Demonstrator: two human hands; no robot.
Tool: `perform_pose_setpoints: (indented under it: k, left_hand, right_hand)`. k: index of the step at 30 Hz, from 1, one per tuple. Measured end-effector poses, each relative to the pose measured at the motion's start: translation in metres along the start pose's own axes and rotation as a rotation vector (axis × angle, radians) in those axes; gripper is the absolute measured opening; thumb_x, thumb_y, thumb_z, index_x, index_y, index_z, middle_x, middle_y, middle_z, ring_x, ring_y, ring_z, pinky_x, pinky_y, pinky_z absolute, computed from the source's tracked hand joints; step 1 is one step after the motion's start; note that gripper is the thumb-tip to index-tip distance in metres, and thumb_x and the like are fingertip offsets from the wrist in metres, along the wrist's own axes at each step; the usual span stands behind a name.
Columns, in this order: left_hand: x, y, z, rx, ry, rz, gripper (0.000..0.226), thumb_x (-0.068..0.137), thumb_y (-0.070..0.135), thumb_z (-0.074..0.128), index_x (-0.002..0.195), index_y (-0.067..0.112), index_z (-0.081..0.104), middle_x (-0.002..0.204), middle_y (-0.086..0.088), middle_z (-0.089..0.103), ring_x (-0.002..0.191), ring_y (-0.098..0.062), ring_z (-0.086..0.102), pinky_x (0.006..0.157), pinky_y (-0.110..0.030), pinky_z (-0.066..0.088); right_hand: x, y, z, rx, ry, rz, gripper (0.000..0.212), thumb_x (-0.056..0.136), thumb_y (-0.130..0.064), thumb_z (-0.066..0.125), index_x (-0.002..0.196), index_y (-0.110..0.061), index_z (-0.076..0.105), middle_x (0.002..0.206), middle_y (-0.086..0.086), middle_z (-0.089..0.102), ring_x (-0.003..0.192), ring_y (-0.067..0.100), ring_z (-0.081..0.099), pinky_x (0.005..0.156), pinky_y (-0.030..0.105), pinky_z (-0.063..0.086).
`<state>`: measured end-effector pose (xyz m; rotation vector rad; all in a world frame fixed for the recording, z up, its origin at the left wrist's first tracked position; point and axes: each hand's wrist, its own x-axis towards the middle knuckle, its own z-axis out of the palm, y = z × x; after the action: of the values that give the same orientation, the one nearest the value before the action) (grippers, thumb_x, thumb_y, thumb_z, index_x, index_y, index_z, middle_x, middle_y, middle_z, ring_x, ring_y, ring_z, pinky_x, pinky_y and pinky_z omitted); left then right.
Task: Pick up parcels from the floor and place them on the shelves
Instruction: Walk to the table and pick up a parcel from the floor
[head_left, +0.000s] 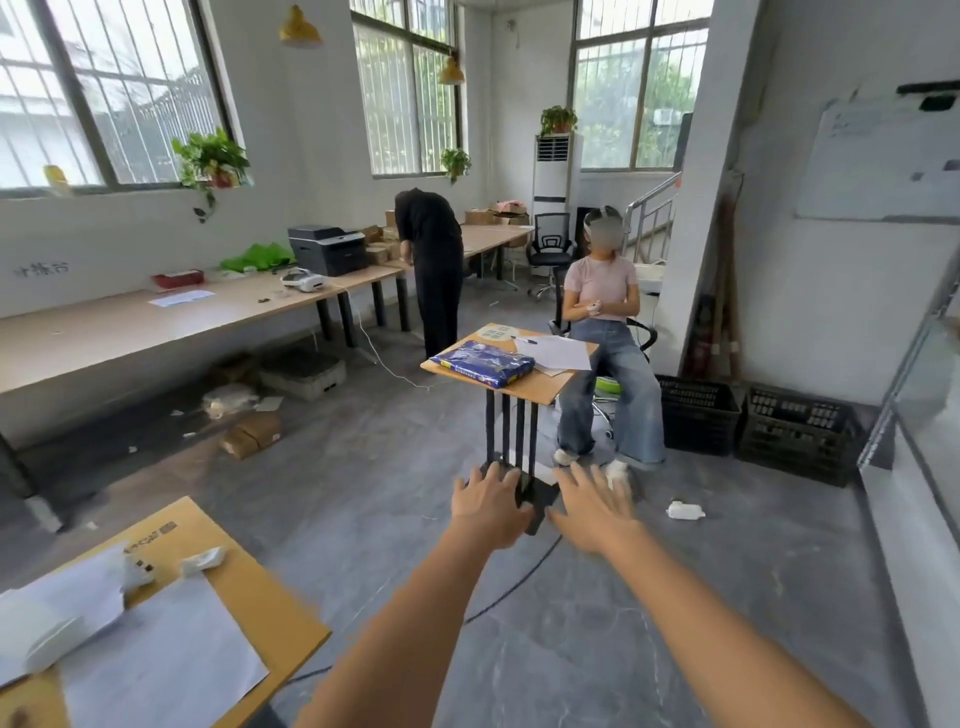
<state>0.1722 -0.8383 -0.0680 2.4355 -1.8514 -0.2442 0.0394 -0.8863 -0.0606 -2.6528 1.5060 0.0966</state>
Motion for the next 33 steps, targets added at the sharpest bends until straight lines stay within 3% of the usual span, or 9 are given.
perform_pose_setpoints:
  k: [5, 10, 16, 33]
  left_hand:
    - [0.075, -0.012, -0.015, 0.034, -0.05, -0.139, 0.057, 0.094, 0.046, 0.032, 0.147, 0.024, 0.029, 0.154, -0.008, 0.029, 0.144, -0.033, 0.019, 0.114, -0.047, 0.021]
    - [0.135, -0.026, -0.022, 0.017, -0.054, -0.244, 0.061, 0.097, 0.049, 0.024, 0.152, 0.027, 0.013, 0.162, -0.004, 0.01, 0.15, -0.033, 0.002, 0.121, -0.05, 0.008]
    - [0.197, -0.069, -0.019, -0.012, -0.081, -0.361, 0.062, 0.097, 0.052, 0.021, 0.153, 0.028, 0.008, 0.163, -0.003, 0.005, 0.15, -0.033, 0.0, 0.122, -0.049, 0.006]
    - [0.445, -0.284, -0.061, -0.11, 0.008, -0.565, 0.06, 0.098, 0.047, 0.023, 0.153, 0.027, 0.012, 0.163, -0.004, 0.009, 0.15, -0.033, 0.004, 0.122, -0.049, 0.008]
  right_hand:
    - [0.094, 0.013, -0.002, -0.006, -0.045, -0.075, 0.068, 0.096, -0.048, 0.034, 0.152, -0.016, 0.012, 0.16, 0.01, 0.011, 0.147, 0.033, 0.008, 0.118, 0.051, 0.013]
    - [0.179, 0.012, -0.019, -0.052, -0.064, -0.193, 0.07, 0.096, -0.051, 0.029, 0.153, -0.019, 0.004, 0.162, 0.008, 0.004, 0.149, 0.032, 0.005, 0.118, 0.051, 0.01]
    - [0.26, -0.007, -0.009, -0.083, -0.136, -0.306, 0.067, 0.097, -0.05, 0.024, 0.153, -0.02, 0.002, 0.162, 0.009, 0.002, 0.149, 0.033, 0.003, 0.119, 0.053, 0.006]
    - [0.58, -0.15, -0.034, -0.074, -0.144, -0.539, 0.063, 0.098, -0.046, 0.026, 0.153, -0.023, 0.004, 0.162, 0.006, 0.006, 0.149, 0.029, 0.006, 0.119, 0.049, 0.008]
